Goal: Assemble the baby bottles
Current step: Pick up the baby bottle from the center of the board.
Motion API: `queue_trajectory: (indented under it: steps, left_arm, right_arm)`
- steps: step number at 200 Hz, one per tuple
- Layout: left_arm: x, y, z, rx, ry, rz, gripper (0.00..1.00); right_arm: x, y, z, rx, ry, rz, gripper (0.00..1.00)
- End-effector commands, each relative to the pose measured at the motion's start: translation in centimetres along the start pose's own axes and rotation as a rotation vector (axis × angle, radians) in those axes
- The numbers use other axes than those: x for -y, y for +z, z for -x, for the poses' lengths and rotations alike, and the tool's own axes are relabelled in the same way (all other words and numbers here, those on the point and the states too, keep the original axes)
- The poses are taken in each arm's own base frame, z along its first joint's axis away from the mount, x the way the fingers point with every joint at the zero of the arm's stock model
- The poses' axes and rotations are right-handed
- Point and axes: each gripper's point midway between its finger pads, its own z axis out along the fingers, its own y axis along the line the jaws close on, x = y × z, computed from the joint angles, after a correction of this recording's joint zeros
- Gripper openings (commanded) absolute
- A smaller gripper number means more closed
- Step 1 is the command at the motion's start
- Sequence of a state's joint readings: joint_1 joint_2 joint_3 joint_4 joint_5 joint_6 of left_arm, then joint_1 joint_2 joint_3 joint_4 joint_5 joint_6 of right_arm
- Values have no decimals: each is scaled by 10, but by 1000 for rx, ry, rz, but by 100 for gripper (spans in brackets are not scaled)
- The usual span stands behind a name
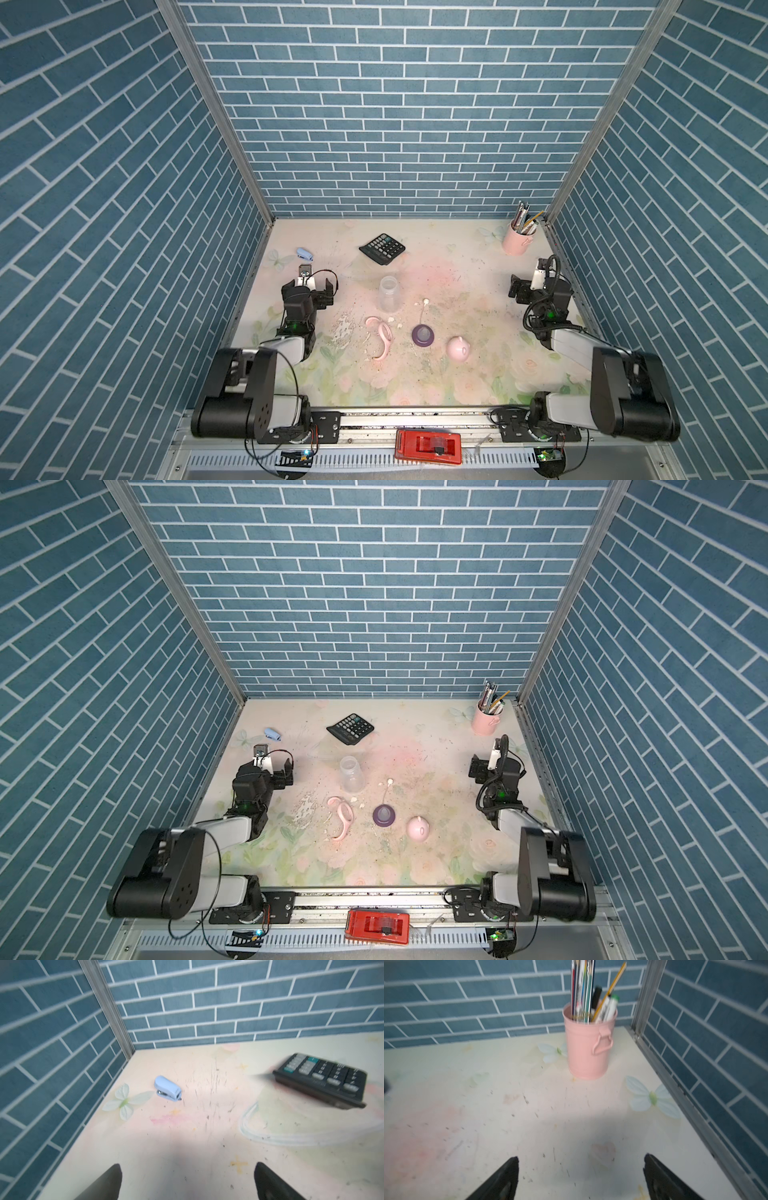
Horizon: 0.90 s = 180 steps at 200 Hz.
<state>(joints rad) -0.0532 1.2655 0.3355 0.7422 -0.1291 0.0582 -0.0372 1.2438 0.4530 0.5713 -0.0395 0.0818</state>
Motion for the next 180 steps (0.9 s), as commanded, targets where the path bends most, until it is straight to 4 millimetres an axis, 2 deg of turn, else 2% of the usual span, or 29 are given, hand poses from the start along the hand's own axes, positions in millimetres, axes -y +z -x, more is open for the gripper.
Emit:
queue_trajectory:
  steps: [1, 23, 44, 70, 94, 121, 180]
  left_arm:
    - [9, -12, 23, 11, -32, -52, 100]
    - [27, -21, 45, 34, -3, -102, 100]
    - [47, -24, 55, -8, 62, -153, 100]
    - [55, -27, 55, -27, 40, -189, 100]
    - [56, -33, 50, -32, 17, -207, 100]
    - [56, -41, 42, -53, 13, -220, 100]
    - [50, -54, 23, -73, 0, -209, 100]
  right_arm:
    - [-33, -13, 23, -14, 36, 153, 99]
    - [-74, -19, 34, -39, 6, 285, 99]
    - [-124, -26, 38, -71, -38, 443, 98]
    - [-184, -35, 32, -130, -139, 608, 98]
    - [-229, -45, 21, -175, -190, 740, 98]
    - [-271, -53, 2, -214, -256, 825, 92]
    - [-342, -65, -26, -231, -350, 977, 95]
